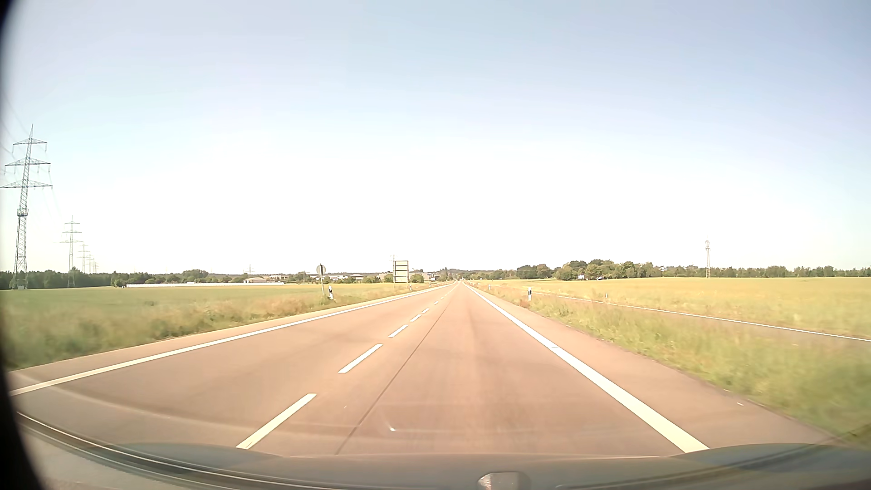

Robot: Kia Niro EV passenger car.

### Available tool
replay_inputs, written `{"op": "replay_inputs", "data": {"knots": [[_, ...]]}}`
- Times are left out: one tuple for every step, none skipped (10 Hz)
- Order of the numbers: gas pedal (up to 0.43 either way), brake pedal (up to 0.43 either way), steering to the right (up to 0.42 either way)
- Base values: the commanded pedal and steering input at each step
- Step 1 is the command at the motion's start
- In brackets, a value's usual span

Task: Follow the waypoints while adhering to traffic rules and regulations

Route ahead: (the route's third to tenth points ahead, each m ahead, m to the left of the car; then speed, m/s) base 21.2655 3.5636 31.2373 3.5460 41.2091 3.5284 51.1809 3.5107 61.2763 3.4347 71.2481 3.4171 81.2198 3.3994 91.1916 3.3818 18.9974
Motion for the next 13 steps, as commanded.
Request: {"op": "replay_inputs", "data": {"knots": [[0.087,0.03,0.0],[0.087,0.03,0.0],[0.087,0.03,0.0],[0.087,0.03,0.0],[0.087,0.03,0.0],[0.087,0.03,-0.001],[0.087,0.03,0.0],[0.087,0.03,0.0],[0.087,0.03,0.0],[0.087,0.03,0.0],[0.087,0.03,-0.001],[0.087,0.03,-0.001],[0.087,0.03,-0.002]]}}
